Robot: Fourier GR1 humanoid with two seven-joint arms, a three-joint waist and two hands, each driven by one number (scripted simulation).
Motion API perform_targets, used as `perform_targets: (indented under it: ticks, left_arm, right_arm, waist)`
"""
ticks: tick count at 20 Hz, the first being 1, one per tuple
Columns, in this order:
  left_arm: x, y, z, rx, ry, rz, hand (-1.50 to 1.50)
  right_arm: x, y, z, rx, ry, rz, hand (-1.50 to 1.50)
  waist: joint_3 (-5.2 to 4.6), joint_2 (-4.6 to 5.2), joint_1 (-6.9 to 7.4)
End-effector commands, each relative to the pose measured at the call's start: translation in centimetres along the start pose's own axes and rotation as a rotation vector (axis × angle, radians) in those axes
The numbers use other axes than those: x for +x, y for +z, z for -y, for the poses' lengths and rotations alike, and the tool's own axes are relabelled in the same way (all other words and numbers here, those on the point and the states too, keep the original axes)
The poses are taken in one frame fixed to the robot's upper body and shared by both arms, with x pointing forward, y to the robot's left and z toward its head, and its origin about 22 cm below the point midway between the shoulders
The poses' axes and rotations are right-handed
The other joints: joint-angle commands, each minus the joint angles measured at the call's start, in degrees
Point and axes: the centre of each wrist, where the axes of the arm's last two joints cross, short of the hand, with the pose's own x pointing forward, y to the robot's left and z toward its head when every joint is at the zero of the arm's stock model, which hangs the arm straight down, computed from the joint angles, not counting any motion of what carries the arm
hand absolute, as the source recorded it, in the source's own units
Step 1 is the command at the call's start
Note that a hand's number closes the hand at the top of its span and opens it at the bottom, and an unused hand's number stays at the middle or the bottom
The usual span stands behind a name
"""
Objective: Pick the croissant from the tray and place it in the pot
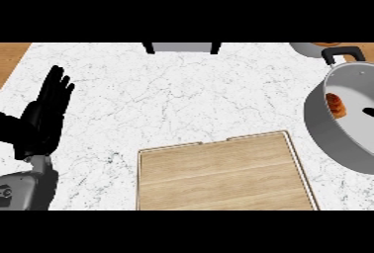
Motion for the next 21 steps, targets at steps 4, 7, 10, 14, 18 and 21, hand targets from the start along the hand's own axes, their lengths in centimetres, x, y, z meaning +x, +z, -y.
perform_targets:
  ticks: [4, 7, 10, 14, 18, 21]
  left_arm:
    - [0.3, 1.9, -0.3, 0.013, -0.004, 0.009, 0.0]
    - [0.2, 0.8, -1.0, -0.003, 0.001, 0.025, 0.0]
    - [1.1, 0.5, -0.9, -0.001, 0.004, -0.011, 0.0]
    - [0.3, 0.6, 0.8, -0.02, 0.016, -0.007, 0.0]
    - [1.2, 0.0, 1.0, -0.018, -0.002, 0.012, 0.0]
    - [1.2, 0.3, -0.3, 0.001, -0.011, 0.023, 0.0]
  right_arm:
    - [-1.9, 1.9, 8.6, -0.037, -0.111, 0.004, -1.5]
    - [-2.3, 2.8, 11.1, -0.011, -0.093, 0.014, -1.5]
    - [-2.8, 3.9, 12.7, 0.002, -0.106, -0.01, -1.5]
    - [-2.0, 4.5, 16.2, 0.021, -0.081, 0.001, -1.5]
    - [-1.8, 5.3, 18.2, 0.021, -0.079, 0.004, -1.5]
    - [-1.7, 4.4, 17.0, 0.014, -0.083, -0.011, -1.5]
  waist:
    - [0.21, 0.03, 0.12]
    - [0.2, 0.13, 0.04]
    - [0.2, 0.06, -0.02]
    - [0.25, 0.17, 0.16]
    - [0.28, 0.16, 0.16]
    - [0.28, 0.17, 0.5]
